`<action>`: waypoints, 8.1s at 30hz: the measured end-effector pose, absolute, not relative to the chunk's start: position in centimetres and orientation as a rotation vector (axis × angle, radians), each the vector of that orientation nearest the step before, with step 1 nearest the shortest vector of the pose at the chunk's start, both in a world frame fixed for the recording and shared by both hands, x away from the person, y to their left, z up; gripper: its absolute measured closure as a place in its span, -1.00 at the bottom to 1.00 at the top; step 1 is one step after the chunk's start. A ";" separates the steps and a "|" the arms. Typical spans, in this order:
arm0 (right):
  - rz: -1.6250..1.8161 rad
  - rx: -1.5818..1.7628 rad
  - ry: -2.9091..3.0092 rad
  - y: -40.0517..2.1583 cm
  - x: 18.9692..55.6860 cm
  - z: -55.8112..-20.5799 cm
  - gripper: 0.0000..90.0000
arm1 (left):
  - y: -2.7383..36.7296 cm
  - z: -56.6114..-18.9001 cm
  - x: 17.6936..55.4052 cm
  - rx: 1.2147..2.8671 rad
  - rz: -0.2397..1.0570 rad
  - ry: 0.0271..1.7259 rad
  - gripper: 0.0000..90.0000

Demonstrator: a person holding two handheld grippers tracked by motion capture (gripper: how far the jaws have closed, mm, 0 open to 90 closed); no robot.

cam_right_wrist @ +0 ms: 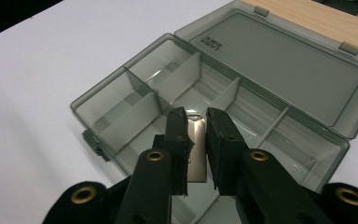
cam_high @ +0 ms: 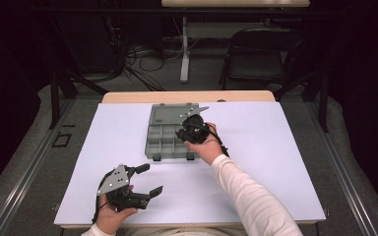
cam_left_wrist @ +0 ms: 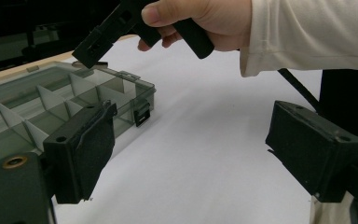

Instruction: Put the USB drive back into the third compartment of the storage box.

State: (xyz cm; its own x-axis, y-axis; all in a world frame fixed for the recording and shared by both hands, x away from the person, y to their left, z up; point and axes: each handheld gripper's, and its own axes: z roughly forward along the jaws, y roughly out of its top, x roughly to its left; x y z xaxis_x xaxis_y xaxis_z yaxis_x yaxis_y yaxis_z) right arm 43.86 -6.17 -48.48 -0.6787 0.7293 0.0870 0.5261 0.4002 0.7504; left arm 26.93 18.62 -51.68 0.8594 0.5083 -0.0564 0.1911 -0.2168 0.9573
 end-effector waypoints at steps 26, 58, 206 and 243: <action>1.109 1.204 2.336 -5.6 47.2 -50.1 0.76 | 18.7 -51.8 27.1 1.795 0.314 0.541 -0.67; 1.108 1.225 2.325 -5.1 48.2 -52.0 0.76 | 18.7 -51.8 27.1 1.794 0.307 0.539 -0.67; 1.374 1.027 2.296 -14.5 34.9 -49.9 -0.61 | 18.7 -52.0 27.6 1.802 0.319 0.565 -0.67; 1.297 1.194 2.150 -21.9 30.4 -53.9 -0.64 | 18.9 -52.2 28.1 1.803 0.325 0.592 -0.67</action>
State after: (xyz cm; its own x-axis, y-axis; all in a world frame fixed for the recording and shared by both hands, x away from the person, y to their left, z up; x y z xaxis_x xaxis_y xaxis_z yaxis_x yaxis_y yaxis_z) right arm 30.44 -21.87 -53.91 -0.5783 0.8079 0.1140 0.4776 0.2220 0.8500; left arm 28.05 18.85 -52.18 0.8344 0.5459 -0.0752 0.2293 -0.2199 0.9482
